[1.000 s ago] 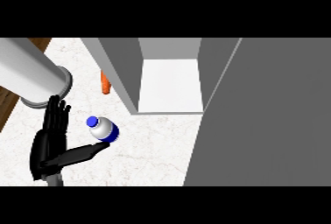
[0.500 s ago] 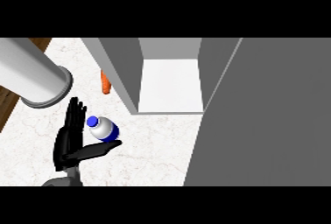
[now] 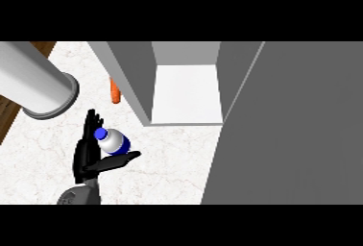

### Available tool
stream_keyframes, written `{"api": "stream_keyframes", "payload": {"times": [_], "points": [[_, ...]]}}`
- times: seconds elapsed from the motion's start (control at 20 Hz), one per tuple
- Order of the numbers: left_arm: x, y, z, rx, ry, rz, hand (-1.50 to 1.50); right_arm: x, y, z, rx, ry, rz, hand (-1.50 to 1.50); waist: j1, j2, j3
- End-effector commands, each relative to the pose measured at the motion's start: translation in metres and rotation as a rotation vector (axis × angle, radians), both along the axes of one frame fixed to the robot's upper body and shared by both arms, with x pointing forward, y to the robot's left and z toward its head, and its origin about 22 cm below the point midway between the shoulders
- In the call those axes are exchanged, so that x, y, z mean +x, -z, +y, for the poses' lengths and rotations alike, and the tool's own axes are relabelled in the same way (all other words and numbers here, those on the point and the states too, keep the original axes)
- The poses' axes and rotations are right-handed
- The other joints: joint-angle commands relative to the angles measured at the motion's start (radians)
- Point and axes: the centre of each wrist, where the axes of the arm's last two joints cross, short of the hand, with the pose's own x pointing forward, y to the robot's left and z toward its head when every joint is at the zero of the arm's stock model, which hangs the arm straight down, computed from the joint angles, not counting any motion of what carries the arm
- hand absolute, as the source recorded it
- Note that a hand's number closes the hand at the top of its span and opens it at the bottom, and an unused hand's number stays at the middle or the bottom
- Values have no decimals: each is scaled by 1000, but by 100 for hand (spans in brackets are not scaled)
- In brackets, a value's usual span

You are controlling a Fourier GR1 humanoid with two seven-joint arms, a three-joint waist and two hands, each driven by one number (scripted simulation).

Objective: Pick up the bottled water, place it into the cabinet and close the cabinet

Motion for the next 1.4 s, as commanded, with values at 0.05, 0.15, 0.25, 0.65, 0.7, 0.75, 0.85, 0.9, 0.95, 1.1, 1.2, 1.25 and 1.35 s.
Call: {"api": "stream_keyframes", "payload": {"times": [0.05,0.15,0.25,0.65,0.7,0.75,0.85,0.9,0.95,1.1,1.2,1.25,1.35], "points": [[-8,28,6,21,-30,5,-150,-23,-15,-13,-48,24,-72,-150,-1,0,0],[16,26,-18,21,-45,-4,-150,-22,-21,-11,-28,25,-82,-150,-9,1,-1],[-16,43,-6,-8,-24,-3,-150,-14,-25,-11,-21,46,-77,-150,6,1,0],[-10,57,2,-37,-23,-16,-150,-5,-18,-14,-33,47,-89,-150,7,2,1],[-21,61,3,-48,-34,-25,-150,-19,-26,-6,-21,47,-77,-150,6,-1,0],[-14,60,10,-54,-27,-27,-150,-15,-28,-18,-26,56,-69,-150,5,1,0],[-8,67,3,-76,-17,-30,-150,-9,-13,3,-29,10,-56,-150,5,1,0],[-18,75,-3,-74,-22,-50,-150,-17,-20,-4,-22,44,-52,-150,1,1,0],[-11,77,-8,-83,-22,-43,-150,-7,-15,-2,-33,39,-64,-150,1,2,0],[-9,64,-11,-138,20,-79,-150,-19,-13,-13,-40,39,-58,-150,4,-2,1],[5,68,9,-149,-27,-94,150,-13,-8,4,-25,36,-62,-150,-1,2,0],[-16,78,13,-150,6,-91,150,-14,-15,-8,-40,41,-64,-150,3,1,0],[9,67,-4,-173,1,-99,150,-5,-18,-7,-16,37,-77,-150,5,2,0]]}}
